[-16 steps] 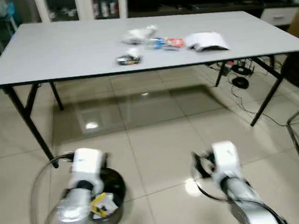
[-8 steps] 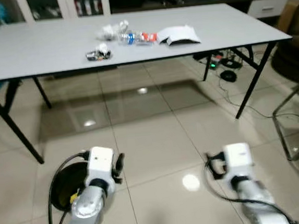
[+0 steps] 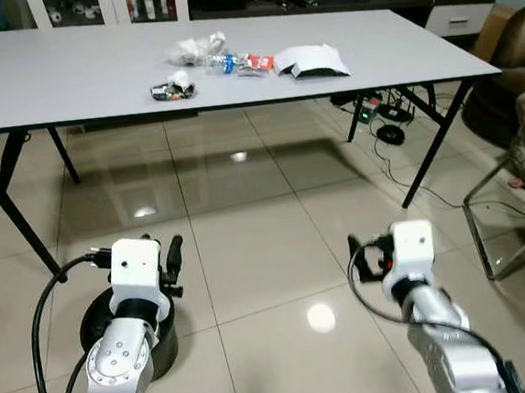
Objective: Picking trash to rubbish bin
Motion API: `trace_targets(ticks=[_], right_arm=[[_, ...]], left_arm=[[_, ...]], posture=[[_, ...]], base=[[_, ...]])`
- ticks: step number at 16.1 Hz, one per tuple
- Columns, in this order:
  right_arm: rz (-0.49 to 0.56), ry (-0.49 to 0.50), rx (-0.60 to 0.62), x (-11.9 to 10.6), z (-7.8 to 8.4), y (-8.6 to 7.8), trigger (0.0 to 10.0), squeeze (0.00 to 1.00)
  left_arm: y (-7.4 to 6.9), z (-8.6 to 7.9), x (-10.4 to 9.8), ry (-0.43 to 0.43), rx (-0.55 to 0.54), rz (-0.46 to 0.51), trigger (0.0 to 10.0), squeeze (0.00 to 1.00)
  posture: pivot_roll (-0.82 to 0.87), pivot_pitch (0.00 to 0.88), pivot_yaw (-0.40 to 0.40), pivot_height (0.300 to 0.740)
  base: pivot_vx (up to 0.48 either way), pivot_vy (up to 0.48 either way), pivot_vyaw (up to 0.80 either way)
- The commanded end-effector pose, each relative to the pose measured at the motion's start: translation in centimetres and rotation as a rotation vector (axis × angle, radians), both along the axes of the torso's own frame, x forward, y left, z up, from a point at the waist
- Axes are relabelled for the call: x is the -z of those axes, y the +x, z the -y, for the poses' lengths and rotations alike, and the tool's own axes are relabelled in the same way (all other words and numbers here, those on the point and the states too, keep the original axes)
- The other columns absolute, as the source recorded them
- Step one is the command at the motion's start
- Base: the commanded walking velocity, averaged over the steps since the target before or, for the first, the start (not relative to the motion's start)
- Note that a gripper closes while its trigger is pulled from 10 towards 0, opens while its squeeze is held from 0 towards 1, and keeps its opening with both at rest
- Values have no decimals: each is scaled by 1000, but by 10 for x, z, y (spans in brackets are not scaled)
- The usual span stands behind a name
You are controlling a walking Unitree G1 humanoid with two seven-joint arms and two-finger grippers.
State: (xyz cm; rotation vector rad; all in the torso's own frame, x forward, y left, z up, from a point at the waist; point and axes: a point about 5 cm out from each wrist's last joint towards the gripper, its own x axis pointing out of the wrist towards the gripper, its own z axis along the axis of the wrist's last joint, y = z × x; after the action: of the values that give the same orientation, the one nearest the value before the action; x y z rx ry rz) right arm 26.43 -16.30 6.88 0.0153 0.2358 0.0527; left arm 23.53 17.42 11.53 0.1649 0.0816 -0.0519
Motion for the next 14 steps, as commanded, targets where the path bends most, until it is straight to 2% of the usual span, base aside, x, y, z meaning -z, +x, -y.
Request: trace_targets(ticks=[1,6,14], right_arm=[[17,25,28,-8,5,4,10000,0],[35,30,-18,-19,-2,12,10000,0],[25,30,-48,-19,-10,15,10000,0]], left_arm=[[2,2,-8,3,3,26,10000,0],[8,-2,-30,9,-4,82,10000,0],[12,-10,-37,42,-18,81,10000,0]], posture=[[5,9,-85,740],[17,1,-87,740],[35,0,-81,740]], base=[[390,0,0],[460,0,0],[480,0,0]])
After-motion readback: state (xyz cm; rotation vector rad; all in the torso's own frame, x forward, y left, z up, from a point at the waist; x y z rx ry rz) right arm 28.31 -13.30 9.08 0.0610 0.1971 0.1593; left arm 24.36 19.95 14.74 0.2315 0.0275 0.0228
